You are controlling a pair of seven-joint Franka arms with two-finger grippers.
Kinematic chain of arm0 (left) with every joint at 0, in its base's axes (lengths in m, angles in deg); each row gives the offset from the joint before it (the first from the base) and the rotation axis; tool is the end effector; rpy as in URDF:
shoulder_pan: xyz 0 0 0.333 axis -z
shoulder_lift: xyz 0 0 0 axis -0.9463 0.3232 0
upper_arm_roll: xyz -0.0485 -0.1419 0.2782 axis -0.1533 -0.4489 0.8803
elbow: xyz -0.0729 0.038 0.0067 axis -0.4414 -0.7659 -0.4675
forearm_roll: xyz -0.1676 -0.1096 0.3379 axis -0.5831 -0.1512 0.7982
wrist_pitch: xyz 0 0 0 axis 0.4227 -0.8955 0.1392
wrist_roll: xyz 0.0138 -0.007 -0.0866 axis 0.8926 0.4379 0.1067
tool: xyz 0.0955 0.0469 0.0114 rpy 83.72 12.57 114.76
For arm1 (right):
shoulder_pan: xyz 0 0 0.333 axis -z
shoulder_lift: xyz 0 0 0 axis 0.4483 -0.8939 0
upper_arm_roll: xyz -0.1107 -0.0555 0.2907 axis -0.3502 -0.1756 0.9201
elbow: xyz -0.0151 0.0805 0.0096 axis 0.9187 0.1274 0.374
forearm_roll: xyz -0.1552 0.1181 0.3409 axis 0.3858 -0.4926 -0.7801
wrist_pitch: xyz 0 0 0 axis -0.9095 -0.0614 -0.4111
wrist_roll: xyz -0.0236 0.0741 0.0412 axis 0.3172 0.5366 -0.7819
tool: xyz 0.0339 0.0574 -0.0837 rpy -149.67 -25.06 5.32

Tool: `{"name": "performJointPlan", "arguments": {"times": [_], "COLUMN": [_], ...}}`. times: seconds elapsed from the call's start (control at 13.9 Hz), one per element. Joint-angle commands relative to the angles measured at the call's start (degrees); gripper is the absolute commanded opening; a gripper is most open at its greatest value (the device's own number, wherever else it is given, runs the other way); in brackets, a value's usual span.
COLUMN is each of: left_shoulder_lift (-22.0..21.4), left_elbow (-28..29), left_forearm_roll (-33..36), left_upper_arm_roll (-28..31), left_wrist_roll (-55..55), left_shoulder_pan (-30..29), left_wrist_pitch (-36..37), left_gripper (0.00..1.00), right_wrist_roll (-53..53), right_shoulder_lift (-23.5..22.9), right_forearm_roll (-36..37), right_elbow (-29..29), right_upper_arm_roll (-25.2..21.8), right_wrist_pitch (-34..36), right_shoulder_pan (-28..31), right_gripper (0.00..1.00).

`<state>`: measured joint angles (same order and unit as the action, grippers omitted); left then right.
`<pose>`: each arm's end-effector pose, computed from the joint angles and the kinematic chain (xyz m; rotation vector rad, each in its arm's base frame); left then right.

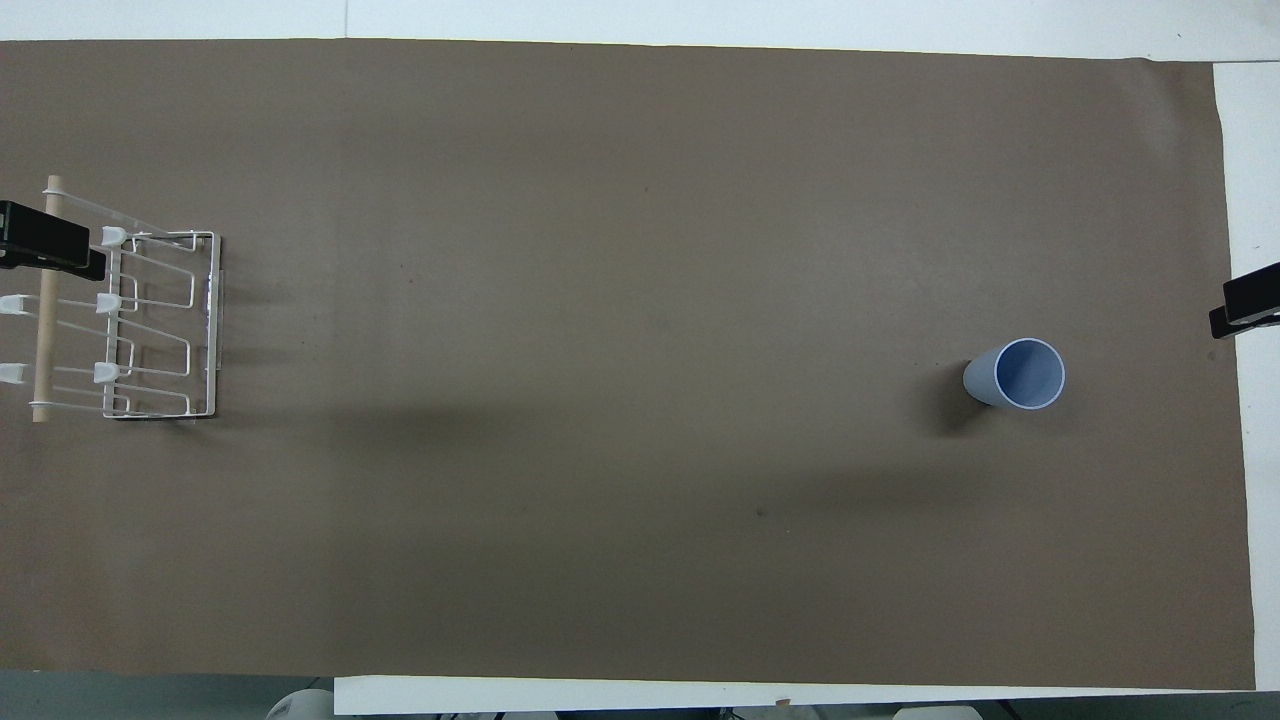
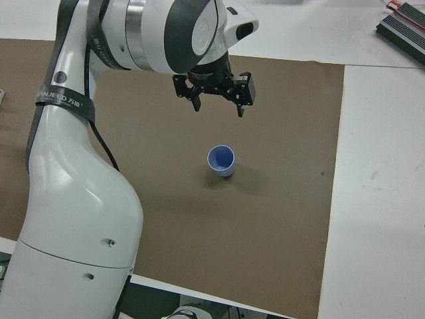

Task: Hang cup on cup holder
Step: 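Move the right gripper toward the light blue cup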

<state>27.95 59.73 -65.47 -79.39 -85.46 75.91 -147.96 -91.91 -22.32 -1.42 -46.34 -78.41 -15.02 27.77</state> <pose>0.5473 -0.0401 0.6218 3.1193 -0.1067 -0.0553 0.5214 -0.0697 0.6432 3.0948 -0.1046 -0.2350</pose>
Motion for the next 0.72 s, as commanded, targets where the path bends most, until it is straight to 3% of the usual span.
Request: {"name": "performJointPlan", "arguments": {"times": [0.0,0.29,0.65], "left_shoulder_lift": [-1.56,-1.56,-1.65], "left_elbow": [1.17,0.9,0.37], "left_forearm_roll": [0.86,0.86,0.95], "left_upper_arm_roll": [-0.64,-0.64,-0.55], "left_wrist_roll": [-0.91,-0.91,-1.0], "left_shoulder_pan": [-0.19,-0.19,-0.28], "left_wrist_pitch": [-1.15,-1.15,-1.24], "left_gripper": [1.0,1.0,1.0], "right_wrist_roll": [-0.6,-2.17,-5.33], "right_shoulder_lift": [0.67,1.45,3.92], "right_forearm_roll": [0.3,0.12,-2.06], "right_elbow": [-0.7,-3.66,-22.11], "right_upper_arm_roll": [0.03,0.12,-0.15], "right_wrist_pitch": [-0.85,-4.78,-23.84], "right_shoulder_pan": [0.18,0.7,2.36], "right_gripper": [1.0,1.0,1.0]}}
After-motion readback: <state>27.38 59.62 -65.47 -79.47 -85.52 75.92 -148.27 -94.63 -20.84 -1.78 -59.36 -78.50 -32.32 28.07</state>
